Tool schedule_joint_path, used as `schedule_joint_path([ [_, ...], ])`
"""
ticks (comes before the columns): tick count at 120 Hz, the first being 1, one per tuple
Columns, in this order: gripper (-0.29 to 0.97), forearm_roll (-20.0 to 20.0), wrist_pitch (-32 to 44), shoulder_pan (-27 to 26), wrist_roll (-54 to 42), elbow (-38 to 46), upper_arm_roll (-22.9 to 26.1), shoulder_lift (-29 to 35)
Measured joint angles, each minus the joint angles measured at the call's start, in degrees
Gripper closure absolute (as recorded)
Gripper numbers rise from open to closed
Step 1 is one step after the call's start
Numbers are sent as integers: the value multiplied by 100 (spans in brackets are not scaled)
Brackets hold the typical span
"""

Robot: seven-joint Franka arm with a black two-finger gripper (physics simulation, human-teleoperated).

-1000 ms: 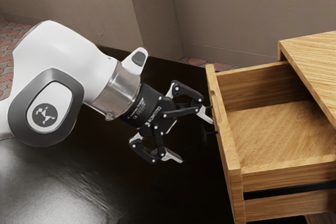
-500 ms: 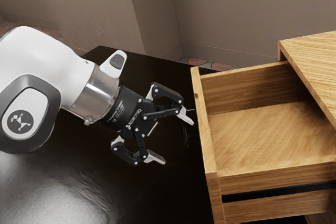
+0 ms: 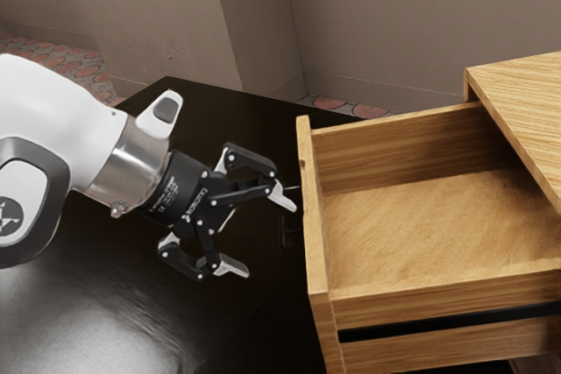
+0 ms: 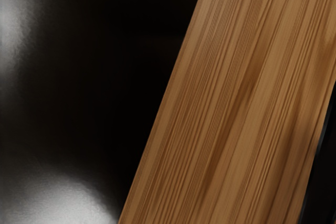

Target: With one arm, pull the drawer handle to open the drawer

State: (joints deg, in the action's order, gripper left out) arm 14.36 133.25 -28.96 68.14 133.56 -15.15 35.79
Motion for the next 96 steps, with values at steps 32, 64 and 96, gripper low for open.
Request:
schedule_joint_path([
  [32,0,-36,-55,98,-10,104,-2,217],
  [64,0,-201,-195,259,-13,151,140,594],
  [96,0,-2573,-3460,483,-1492,-3053,1743,-421],
])
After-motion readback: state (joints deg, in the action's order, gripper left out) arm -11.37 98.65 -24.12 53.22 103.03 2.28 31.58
